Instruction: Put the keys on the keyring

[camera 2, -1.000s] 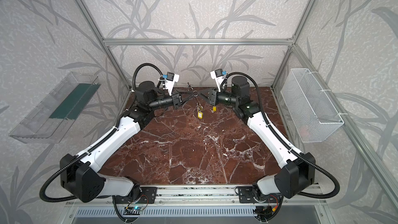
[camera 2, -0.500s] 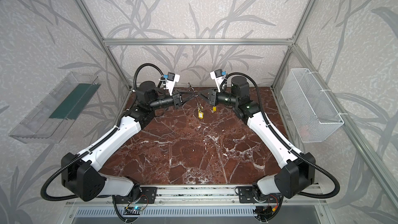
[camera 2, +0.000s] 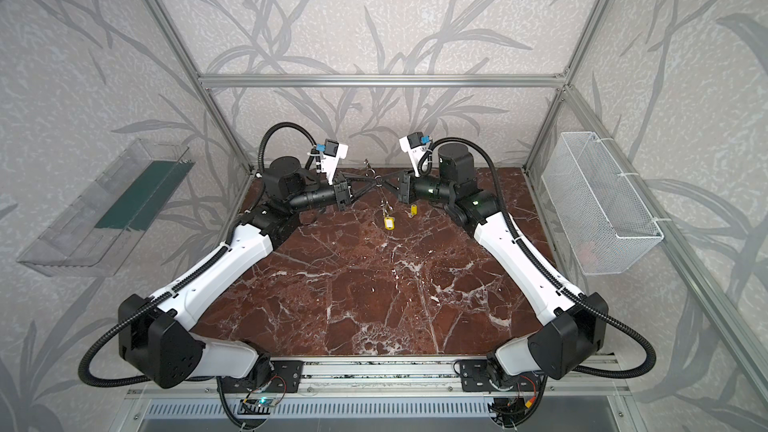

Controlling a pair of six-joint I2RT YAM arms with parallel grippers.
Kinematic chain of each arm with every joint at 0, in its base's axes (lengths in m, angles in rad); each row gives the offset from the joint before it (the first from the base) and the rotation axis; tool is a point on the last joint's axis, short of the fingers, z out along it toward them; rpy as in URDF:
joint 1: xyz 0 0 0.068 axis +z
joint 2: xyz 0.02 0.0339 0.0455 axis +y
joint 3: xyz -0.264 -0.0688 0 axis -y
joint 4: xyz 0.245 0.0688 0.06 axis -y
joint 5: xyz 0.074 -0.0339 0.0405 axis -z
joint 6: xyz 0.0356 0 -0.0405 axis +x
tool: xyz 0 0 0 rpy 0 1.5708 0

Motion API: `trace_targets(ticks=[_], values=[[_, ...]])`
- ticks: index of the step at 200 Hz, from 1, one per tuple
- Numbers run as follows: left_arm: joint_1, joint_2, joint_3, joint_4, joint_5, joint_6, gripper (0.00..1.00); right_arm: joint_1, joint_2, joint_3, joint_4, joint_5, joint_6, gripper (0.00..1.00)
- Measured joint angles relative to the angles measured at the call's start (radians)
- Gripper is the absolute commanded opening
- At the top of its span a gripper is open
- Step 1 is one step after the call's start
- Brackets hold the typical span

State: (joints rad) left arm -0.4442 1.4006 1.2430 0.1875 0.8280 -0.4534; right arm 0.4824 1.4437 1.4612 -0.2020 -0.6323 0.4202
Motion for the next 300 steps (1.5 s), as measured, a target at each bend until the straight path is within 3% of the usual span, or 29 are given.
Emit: trace_targets(ticks=[83,101,150,165,205,225,243,271,300], values=[[-0.03,0.0,0.022,-0.081,-0.089,0.06,0.0,0.055,0.022,0.079,-0.155,0.182,-0.012,0.02],[-0.039,0.0,0.032,-0.111,-0.11,0.081,0.0,0.064,0.022,0.083,-0.171,0.213,-0.014,0.07],[-0.056,0.0,0.033,-0.133,-0.143,0.114,0.0,0.071,0.022,0.084,-0.193,0.251,-0.017,0.09],[-0.061,0.0,0.034,-0.134,-0.148,0.122,0.0,0.072,0.022,0.084,-0.195,0.256,-0.016,0.0],[-0.062,0.0,0.038,-0.146,-0.166,0.132,0.0,0.072,0.022,0.084,-0.196,0.255,-0.004,0.0],[-0.063,0.0,0.039,-0.149,-0.173,0.139,0.12,0.072,0.022,0.084,-0.196,0.255,-0.004,0.0],[-0.065,-0.002,0.038,-0.15,-0.177,0.148,0.34,0.073,0.021,0.083,-0.19,0.256,-0.006,0.0],[-0.071,-0.017,0.038,-0.158,-0.18,0.143,0.42,0.076,0.014,0.069,-0.162,0.257,-0.018,0.0],[-0.054,-0.054,0.035,-0.153,-0.18,0.128,0.44,0.082,-0.004,0.048,-0.125,0.259,-0.035,0.0]])
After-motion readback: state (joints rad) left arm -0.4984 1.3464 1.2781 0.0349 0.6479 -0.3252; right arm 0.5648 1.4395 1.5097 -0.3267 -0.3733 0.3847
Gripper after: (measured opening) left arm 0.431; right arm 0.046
